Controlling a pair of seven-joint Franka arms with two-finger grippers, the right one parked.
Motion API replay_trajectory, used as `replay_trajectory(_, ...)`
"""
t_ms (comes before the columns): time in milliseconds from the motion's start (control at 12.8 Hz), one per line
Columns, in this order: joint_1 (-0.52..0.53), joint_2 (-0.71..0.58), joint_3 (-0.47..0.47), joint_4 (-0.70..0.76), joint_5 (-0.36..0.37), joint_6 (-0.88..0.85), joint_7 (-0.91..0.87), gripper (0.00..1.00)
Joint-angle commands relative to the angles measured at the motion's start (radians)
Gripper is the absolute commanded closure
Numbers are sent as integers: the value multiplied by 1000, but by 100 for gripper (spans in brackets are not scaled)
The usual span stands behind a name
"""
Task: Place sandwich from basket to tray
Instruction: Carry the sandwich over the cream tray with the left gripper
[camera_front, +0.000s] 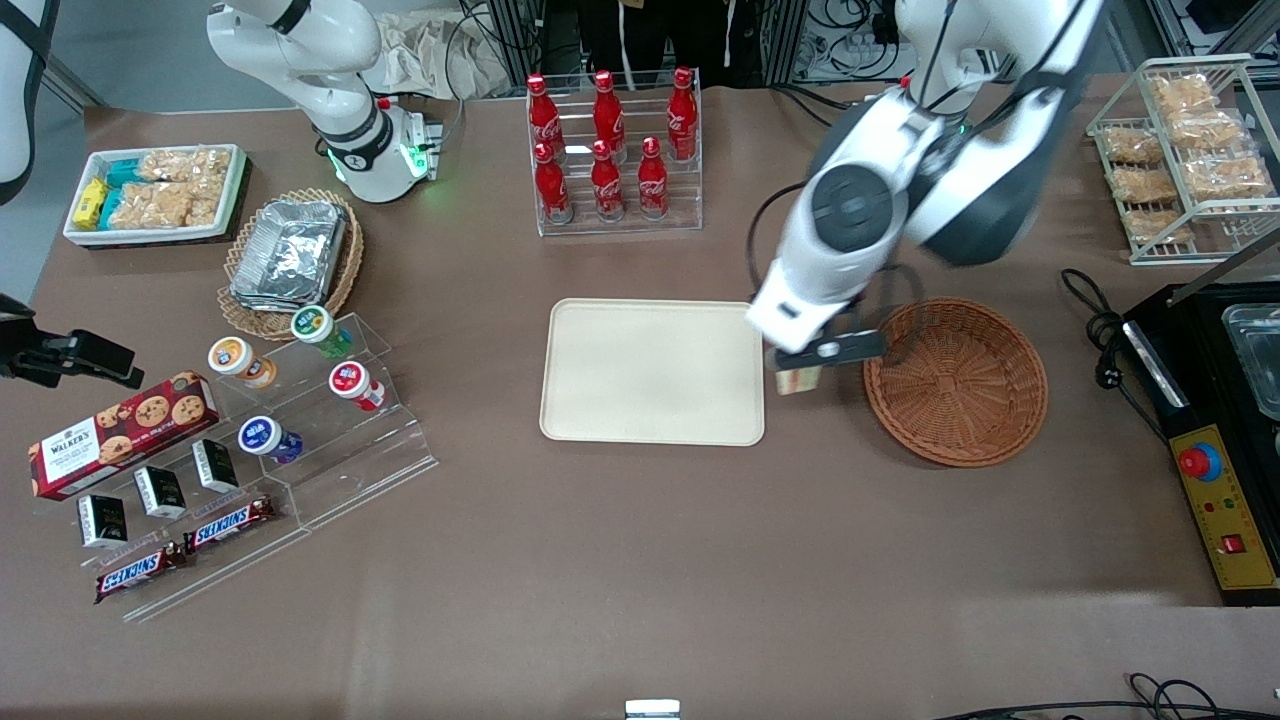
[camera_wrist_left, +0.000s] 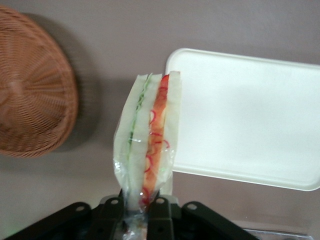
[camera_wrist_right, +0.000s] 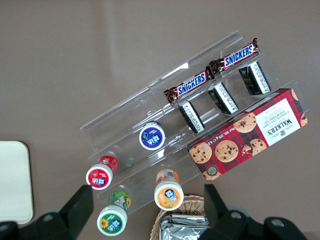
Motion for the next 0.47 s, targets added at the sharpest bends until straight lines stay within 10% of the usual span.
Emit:
replay_trajectory(0,-58,125,-2,32,52,93,-43,96)
replay_trajectory(390,-95,271,1,-2,167,237,-101,95)
